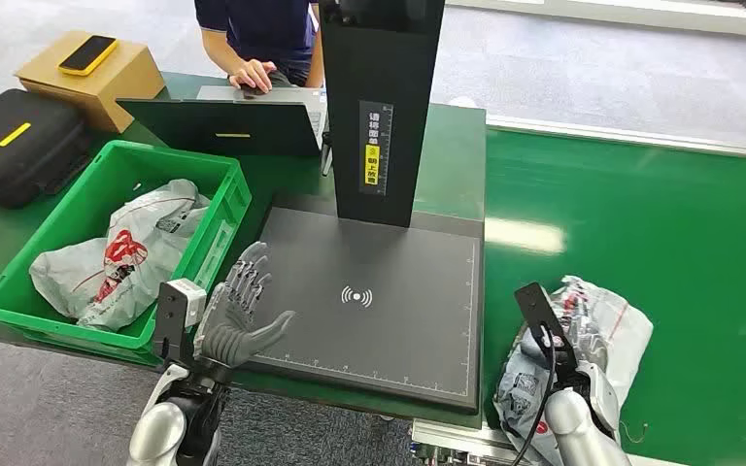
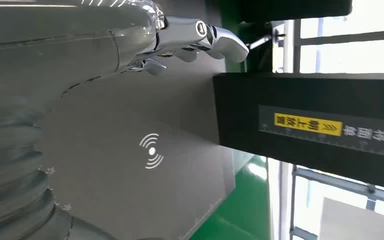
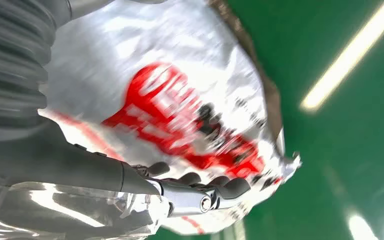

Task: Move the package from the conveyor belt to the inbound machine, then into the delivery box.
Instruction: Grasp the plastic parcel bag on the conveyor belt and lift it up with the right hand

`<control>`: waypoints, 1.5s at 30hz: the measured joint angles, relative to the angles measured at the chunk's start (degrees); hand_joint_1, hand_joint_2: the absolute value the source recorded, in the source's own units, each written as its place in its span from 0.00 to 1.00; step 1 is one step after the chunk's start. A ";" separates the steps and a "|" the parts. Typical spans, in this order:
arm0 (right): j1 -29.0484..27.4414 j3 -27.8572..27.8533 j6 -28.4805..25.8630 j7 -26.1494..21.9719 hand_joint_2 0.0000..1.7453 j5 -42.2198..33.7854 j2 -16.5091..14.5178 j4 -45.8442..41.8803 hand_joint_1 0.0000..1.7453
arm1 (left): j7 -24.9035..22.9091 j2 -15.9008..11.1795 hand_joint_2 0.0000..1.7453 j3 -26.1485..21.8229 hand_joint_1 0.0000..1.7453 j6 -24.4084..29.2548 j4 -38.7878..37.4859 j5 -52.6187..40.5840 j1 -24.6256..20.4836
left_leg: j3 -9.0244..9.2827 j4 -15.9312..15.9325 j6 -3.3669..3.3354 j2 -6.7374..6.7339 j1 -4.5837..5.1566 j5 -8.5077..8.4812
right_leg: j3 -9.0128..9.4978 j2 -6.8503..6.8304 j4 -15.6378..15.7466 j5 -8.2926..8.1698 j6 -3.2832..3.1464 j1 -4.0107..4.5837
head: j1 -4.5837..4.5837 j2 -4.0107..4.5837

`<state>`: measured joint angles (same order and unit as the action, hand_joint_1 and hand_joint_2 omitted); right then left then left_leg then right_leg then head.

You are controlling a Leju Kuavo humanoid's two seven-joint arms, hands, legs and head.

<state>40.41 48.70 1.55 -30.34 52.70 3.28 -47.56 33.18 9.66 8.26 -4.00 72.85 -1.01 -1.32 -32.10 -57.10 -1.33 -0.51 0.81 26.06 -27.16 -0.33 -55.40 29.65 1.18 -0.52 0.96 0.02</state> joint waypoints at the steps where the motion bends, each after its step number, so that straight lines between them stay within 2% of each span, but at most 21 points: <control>1: 0.02 0.05 -0.02 0.00 1.00 0.00 -0.01 0.02 1.00 | 0.00 0.00 1.00 0.00 0.00 0.00 0.00 0.01 0.00 | 0.00 0.00 0.00 0.00 0.00 0.00 | 0.00 0.00 0.00 0.00 0.00 0.00 | 0.00 0.01; 12: 0.26 0.58 -0.24 0.02 1.00 0.00 -0.09 0.17 1.00 | 0.00 0.00 1.00 0.00 0.00 0.02 0.00 0.04 0.00 | 0.00 0.00 0.00 0.00 0.00 0.00 | 0.00 0.00 0.00 0.00 0.00 0.00 | -0.02 0.00; 16: 0.36 0.69 -0.30 0.02 1.00 0.00 -0.10 0.20 0.86 | 0.01 0.00 1.00 -0.01 0.00 0.02 0.00 0.05 0.00 | 0.00 0.00 0.00 0.00 0.00 0.00 | 0.00 0.00 0.00 0.00 0.00 0.00 | -0.02 0.01; 22: 0.50 1.18 -0.63 0.04 1.00 0.04 -0.18 0.32 0.86 | 0.02 0.00 1.00 -0.03 0.00 0.04 0.00 0.09 0.00 | 0.00 0.00 0.00 0.00 0.00 0.00 | 0.00 0.00 0.00 0.00 0.00 0.00 | -0.02 0.00; 26: 0.60 1.37 -0.83 0.10 1.00 0.12 -0.20 0.38 0.71 | 0.02 -0.02 1.00 -0.04 0.00 0.05 0.00 0.09 0.00 | 0.00 0.00 0.00 0.00 0.00 0.00 | 0.00 0.00 0.00 0.00 0.00 0.00 | 0.00 0.00; 31: 0.69 1.56 -1.02 0.15 1.00 0.19 -0.20 0.43 0.71 | 0.02 -0.02 1.00 -0.04 0.00 0.07 0.00 0.09 0.00 | 0.00 0.00 0.00 0.00 0.00 0.00 | 0.00 0.00 0.00 0.00 0.00 0.00 | 0.00 0.00; 35: 0.76 1.80 -1.28 0.22 1.00 0.28 -0.23 0.50 0.47 | 0.02 -0.02 1.00 -0.05 0.00 0.08 0.00 0.09 0.00 | 0.00 0.00 0.00 0.00 0.00 0.00 | 0.00 0.00 0.00 0.00 0.00 0.00 | 0.00 0.02; 36: 0.78 1.85 -1.34 0.23 1.00 0.30 -0.23 0.51 0.47 | 0.02 -0.02 1.00 -0.06 0.00 0.08 0.00 0.09 0.00 | 0.00 0.00 0.00 0.00 0.00 0.00 | 0.00 0.00 0.00 0.00 0.00 0.00 | 0.00 0.02; 40: 0.85 1.98 -1.50 0.25 1.00 0.36 -0.24 0.54 0.07 | 0.02 -0.02 1.00 -0.07 0.00 0.09 0.00 0.09 0.00 | 0.00 0.00 0.00 0.00 0.00 0.00 | 0.00 0.00 0.00 0.00 0.00 0.00 | 0.00 0.02; 43: 0.93 2.16 -1.72 0.28 1.00 0.42 -0.25 0.59 0.07 | 0.02 -0.02 1.00 -0.07 0.00 0.10 0.00 0.09 0.00 | 0.00 0.00 0.00 0.00 0.00 0.00 | 0.00 0.00 0.00 0.00 0.00 0.00 | 0.00 0.02; 45: 0.98 2.25 -1.84 0.31 1.00 0.44 -0.26 0.61 0.03 | 0.02 -0.02 1.00 -0.07 0.00 0.11 0.00 0.09 0.00 | 0.00 0.00 0.00 0.00 0.00 0.00 | 0.00 0.00 0.00 0.00 0.00 0.00 | 0.00 0.02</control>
<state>41.38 50.95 -0.29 -30.03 53.14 3.02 -46.95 33.20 9.64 8.20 -3.89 72.85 -0.92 -1.31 -32.10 -57.10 -1.34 -0.51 0.81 26.06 -27.16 -0.33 -55.39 29.65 1.18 -0.52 0.96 0.04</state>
